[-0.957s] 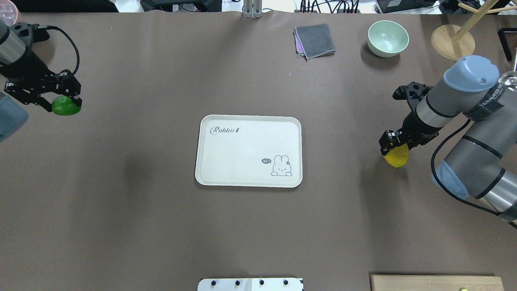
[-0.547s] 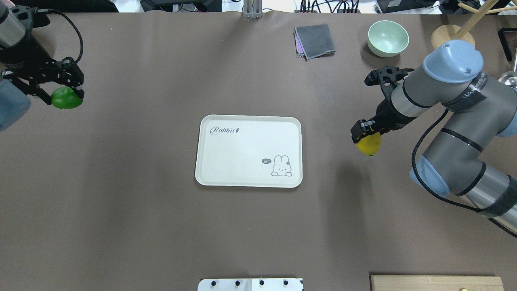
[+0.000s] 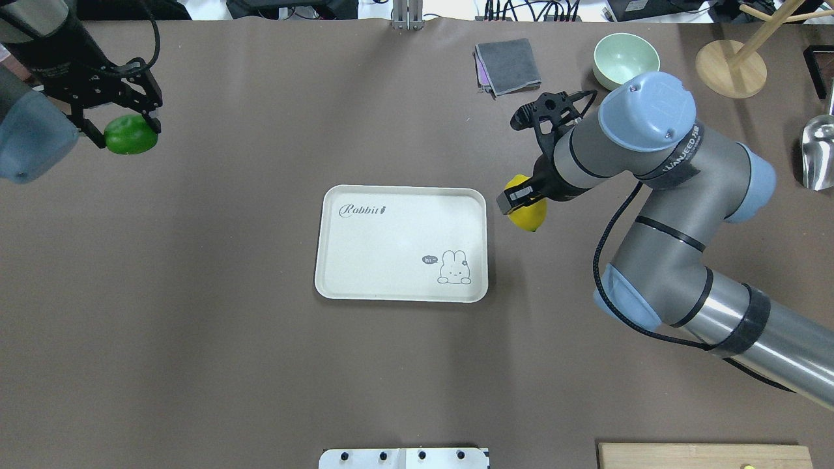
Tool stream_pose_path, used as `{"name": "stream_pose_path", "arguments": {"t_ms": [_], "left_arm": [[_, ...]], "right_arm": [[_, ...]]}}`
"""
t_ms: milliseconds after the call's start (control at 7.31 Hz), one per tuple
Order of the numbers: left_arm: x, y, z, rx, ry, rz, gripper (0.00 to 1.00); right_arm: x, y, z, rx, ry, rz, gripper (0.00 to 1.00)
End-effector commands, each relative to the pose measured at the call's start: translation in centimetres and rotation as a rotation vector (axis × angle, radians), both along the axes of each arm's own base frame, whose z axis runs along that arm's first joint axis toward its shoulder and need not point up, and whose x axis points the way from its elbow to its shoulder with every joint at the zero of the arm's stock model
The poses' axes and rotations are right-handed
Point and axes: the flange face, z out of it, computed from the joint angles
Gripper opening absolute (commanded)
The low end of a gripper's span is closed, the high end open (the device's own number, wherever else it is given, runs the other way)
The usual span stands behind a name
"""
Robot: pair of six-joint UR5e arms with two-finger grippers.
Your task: Place all lemons on tray
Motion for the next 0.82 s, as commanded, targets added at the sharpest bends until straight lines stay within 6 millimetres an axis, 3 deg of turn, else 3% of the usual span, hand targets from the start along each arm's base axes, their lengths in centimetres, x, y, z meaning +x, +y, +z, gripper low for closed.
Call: {"name": "stream_pose_path", "arguments": {"t_ms": [0, 137, 274, 684], "left_arm": [[-0.1, 0.5, -2.5, -0.028, 0.014, -0.061, 0.0], [0.6, 1.0, -2.8, -0.054, 0.015, -0.076, 0.0], [2.9, 2.0, -3.3, -0.08, 0.014, -0.069, 0.0], [10.0, 3.7, -3.9, -0.07, 0.007, -0.091, 0.0]], "right_arm": [[-3.3, 0.7, -0.9, 0.104, -0.037, 0.03, 0.04], [-5.1, 0.4, -0.9, 0.11, -0.049, 0.021, 0.04], [-6.5, 0.8, -1.1, 0.105, -0.053, 0.008, 0.05], [-9.4, 2.3, 1.0, 0.081, -0.019, -0.035, 0.09]]}}
